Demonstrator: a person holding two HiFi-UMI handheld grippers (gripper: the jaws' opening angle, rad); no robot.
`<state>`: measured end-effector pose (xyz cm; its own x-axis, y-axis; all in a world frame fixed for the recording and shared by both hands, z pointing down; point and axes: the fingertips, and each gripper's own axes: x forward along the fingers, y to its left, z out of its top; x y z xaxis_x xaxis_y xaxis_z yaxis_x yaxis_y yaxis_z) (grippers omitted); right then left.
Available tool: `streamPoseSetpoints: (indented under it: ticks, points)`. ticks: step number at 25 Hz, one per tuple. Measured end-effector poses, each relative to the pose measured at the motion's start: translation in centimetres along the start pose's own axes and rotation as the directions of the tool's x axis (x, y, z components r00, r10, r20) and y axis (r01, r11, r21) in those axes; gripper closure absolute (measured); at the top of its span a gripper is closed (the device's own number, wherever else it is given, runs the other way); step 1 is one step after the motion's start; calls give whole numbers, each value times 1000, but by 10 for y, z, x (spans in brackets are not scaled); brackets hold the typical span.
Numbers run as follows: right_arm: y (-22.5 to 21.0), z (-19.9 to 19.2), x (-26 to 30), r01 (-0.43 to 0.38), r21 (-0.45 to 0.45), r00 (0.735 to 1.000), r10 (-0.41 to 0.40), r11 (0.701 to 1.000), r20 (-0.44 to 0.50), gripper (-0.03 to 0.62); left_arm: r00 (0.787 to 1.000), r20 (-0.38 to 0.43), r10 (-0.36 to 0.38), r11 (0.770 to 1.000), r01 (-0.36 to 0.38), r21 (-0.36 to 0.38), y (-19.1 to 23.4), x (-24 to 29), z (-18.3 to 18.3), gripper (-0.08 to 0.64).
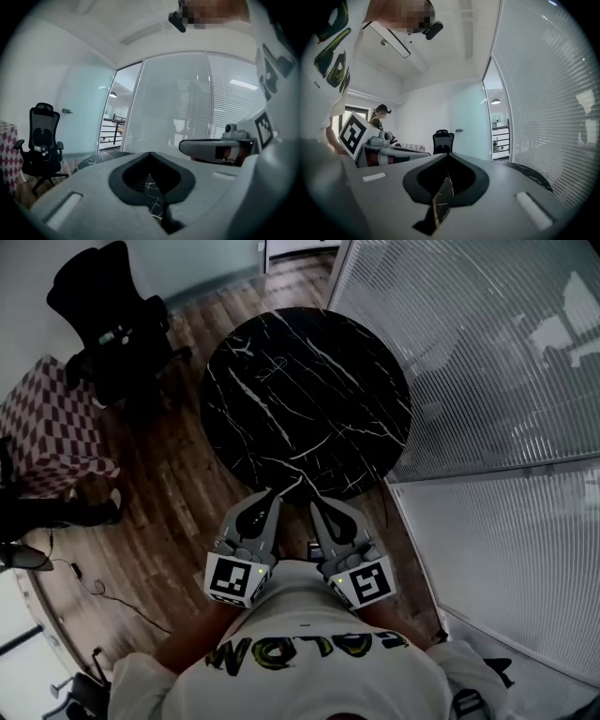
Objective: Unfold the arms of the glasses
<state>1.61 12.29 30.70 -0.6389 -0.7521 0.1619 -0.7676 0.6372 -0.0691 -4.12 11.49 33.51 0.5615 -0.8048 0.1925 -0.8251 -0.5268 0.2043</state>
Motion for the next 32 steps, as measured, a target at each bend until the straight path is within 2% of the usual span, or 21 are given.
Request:
streamPoseSetpoints:
  ticks: [6,12,15,19,21,25,32]
  points:
    - [-32,19,83,36,-8,999,-36,999,3,591,999,-24,-24,1000,24,1,71,49,21,557]
    - [-42,17,125,82,11,996,-82,997,-17,591,997,-39,-71,997,72,8,106,72,26,557]
    - [-44,9,134,104,13,994,-103,995,-33,591,996,-12,-94,991,94,96,110,78,31,557]
    - [-43,6,138,115,17,992,-114,993,-44,591,992,-33,-126,971,130,201,111,79,29,557]
    - [-44,8,140,117,9,992,-117,993,-43,591,991,-29,-129,968,133,212,113,79,32,557]
    - [-49,12,140,129,2,991,-128,992,-30,591,992,-21,-121,976,123,179,113,81,37,557]
    - [-61,14,132,127,-9,992,-127,992,-21,591,992,-44,-118,969,125,215,101,91,38,557]
